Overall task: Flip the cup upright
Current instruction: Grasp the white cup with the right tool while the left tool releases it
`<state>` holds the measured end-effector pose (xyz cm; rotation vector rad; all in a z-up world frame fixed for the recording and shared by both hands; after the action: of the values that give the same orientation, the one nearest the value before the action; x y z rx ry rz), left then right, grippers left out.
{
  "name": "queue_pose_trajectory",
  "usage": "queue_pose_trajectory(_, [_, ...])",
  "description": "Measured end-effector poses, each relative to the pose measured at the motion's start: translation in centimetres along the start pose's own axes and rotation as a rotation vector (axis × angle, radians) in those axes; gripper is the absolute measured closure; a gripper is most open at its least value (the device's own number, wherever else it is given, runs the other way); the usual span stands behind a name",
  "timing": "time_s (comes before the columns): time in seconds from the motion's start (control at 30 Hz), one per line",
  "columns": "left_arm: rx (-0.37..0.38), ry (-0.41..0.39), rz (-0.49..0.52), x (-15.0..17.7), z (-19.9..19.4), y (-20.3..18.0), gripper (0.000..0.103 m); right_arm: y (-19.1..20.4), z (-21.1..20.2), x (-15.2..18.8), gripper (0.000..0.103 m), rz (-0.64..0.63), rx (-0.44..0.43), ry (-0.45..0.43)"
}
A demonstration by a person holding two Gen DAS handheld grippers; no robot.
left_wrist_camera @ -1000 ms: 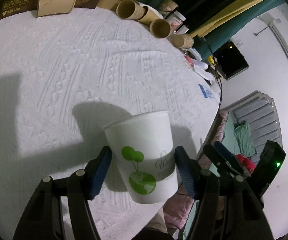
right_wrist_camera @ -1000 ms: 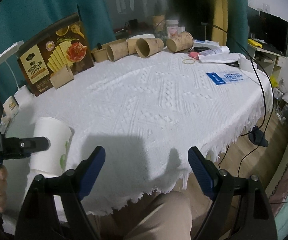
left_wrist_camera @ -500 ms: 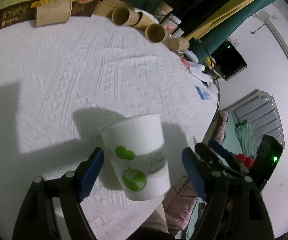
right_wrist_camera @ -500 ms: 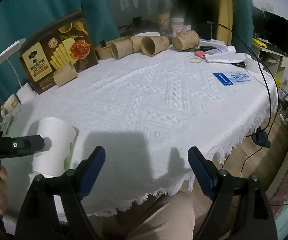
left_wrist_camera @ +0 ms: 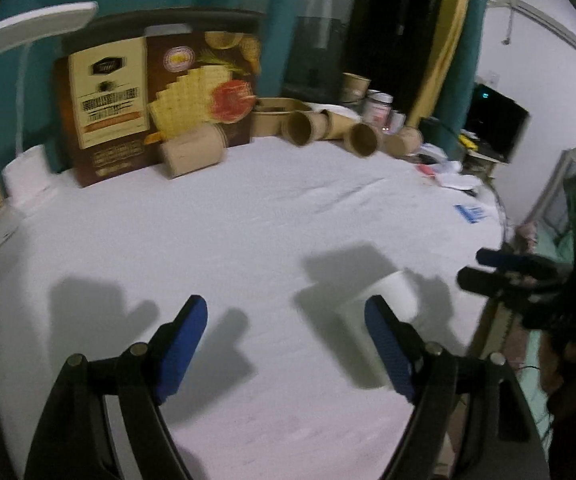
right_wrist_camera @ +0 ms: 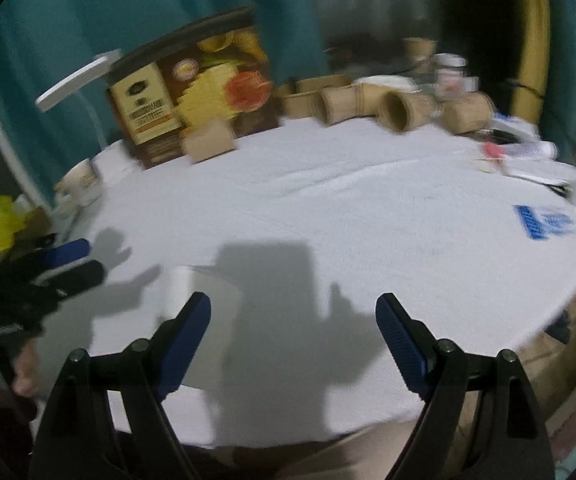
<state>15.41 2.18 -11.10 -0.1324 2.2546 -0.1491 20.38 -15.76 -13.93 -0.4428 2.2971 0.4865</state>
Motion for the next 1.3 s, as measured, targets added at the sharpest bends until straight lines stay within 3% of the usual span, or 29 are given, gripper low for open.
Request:
queue_pose_trajectory(0.13, [-0.025, 0.016, -0.040, 1.6, -0.3, 2.8, 0.022, 3.1, 1.7, -0.6, 0.020, -0.039, -0.081, 0.057])
queue_pose_trajectory(0.23, [-0.032, 0.025, -0.057, 2.6, -0.5, 4.0, 0.022, 4.8, 3.6, 0.0, 0.020, -0.011, -0.166, 0.152])
queue_pose_trajectory(0.37, [-0.022, 0.023, -0.070, 3.1, -0.6, 4.8, 0.022, 5.8, 5.7, 0.7, 0.020, -0.005, -0.184, 0.257])
queue_pose_trajectory(0.77, [0.001, 0.021, -0.068, 3.3, -0.3, 5.7, 0.022, 7.0, 9.2, 2.1, 0.021, 0.009, -0.218, 0.423])
queue_pose_trajectory(0.83, [0.004, 0.024, -0.070, 3.3, -0.2, 5.9, 0.022, 7.0, 9.4, 2.4, 0.036, 0.002, -0.216, 0.445])
queue_pose_trajectory(0.87, [0.005, 0.024, -0.070, 3.3, -0.2, 5.9, 0.022, 7.1, 9.5, 2.6, 0.038, -0.003, -0.218, 0.458])
queue_pose_trajectory(1.1, [0.007, 0.027, -0.083, 3.5, -0.2, 6.5, 0.022, 7.1, 9.0, 1.2, 0.039, -0.011, -0.230, 0.418])
queue_pose_trajectory(1.2, [0.004, 0.027, -0.084, 3.6, -0.2, 6.6, 0.022, 6.8, 8.8, -0.5, 0.039, -0.024, -0.208, 0.329])
queue_pose_trajectory(1.3, [0.001, 0.030, -0.085, 3.6, -0.3, 6.7, 0.022, 5.9, 8.7, -2.5, 0.039, -0.069, -0.121, 0.180])
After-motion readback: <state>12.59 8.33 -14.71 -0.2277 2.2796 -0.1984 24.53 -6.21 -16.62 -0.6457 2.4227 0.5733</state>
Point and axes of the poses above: each gripper's, at about its wrist camera, not at the fingertips, and z roughly the way its jaws point, y to its left, x to its underside, the point moved 9 cm from there along z, roughly the way its jaws point, and after that the axes turned 5 degrees about -y, right-handed, at the moved point
